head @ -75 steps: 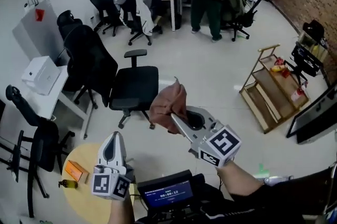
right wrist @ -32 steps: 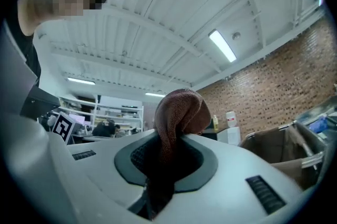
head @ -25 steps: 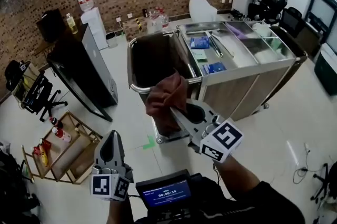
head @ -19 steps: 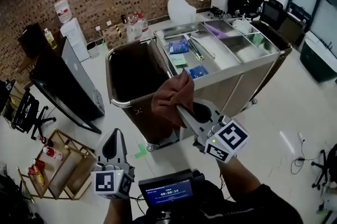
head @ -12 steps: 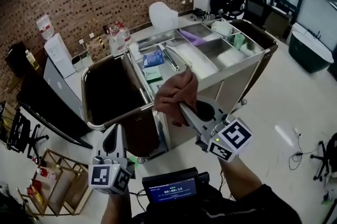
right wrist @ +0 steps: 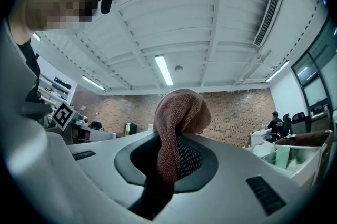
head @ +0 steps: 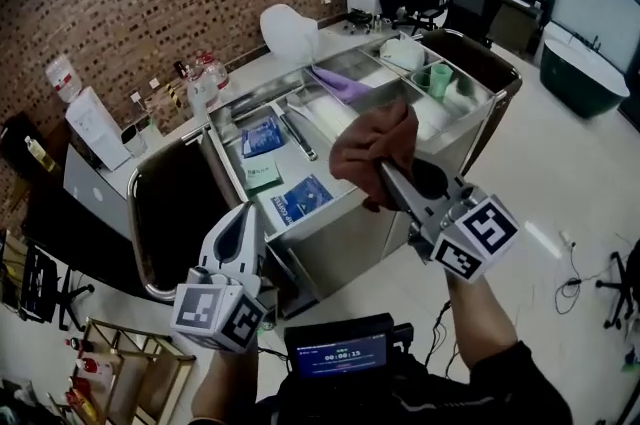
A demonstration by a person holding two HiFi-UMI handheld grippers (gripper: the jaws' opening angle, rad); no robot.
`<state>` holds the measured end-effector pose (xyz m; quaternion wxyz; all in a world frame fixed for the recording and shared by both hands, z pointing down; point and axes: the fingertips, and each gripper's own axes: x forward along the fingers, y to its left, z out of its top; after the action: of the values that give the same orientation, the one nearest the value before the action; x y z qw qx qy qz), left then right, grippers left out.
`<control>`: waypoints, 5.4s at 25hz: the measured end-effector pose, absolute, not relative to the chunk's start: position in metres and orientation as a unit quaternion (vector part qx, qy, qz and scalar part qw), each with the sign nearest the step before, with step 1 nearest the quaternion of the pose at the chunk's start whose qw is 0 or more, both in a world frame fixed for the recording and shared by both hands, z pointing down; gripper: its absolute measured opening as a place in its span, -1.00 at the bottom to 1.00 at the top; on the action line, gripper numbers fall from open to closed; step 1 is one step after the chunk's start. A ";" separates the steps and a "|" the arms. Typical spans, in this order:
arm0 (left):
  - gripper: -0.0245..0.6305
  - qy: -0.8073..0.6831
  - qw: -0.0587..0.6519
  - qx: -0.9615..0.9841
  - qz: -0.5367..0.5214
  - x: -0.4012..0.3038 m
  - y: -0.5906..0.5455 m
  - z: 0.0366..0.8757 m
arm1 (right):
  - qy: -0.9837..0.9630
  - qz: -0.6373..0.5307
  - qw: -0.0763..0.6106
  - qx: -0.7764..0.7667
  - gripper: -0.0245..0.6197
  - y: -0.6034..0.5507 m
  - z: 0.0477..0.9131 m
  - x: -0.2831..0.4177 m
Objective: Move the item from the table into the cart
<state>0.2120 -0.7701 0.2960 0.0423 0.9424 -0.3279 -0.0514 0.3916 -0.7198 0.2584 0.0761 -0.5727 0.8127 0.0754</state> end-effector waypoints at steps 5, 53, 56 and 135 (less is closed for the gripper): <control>-0.92 -0.298 0.040 0.952 -0.047 0.233 -0.833 0.288 | 0.790 0.090 0.073 -0.602 -0.83 -0.775 0.239 0.424; -0.92 -0.379 0.158 0.889 0.201 0.612 -1.244 0.321 | 0.818 -0.079 -0.287 -0.491 -0.83 -1.277 0.314 0.749; -0.92 -0.380 0.164 0.883 0.221 0.607 -1.264 0.345 | 0.806 -0.115 -0.320 -0.485 -0.83 -1.301 0.354 0.748; -0.92 -0.441 -0.010 0.897 -0.020 0.536 -0.936 0.340 | 0.856 0.017 0.043 -0.516 -0.90 -0.919 0.307 0.769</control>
<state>0.5363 -0.9364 0.3404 -0.0105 0.8972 -0.4411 -0.0202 0.7695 -0.9187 0.3068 0.0429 -0.5156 0.8556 0.0165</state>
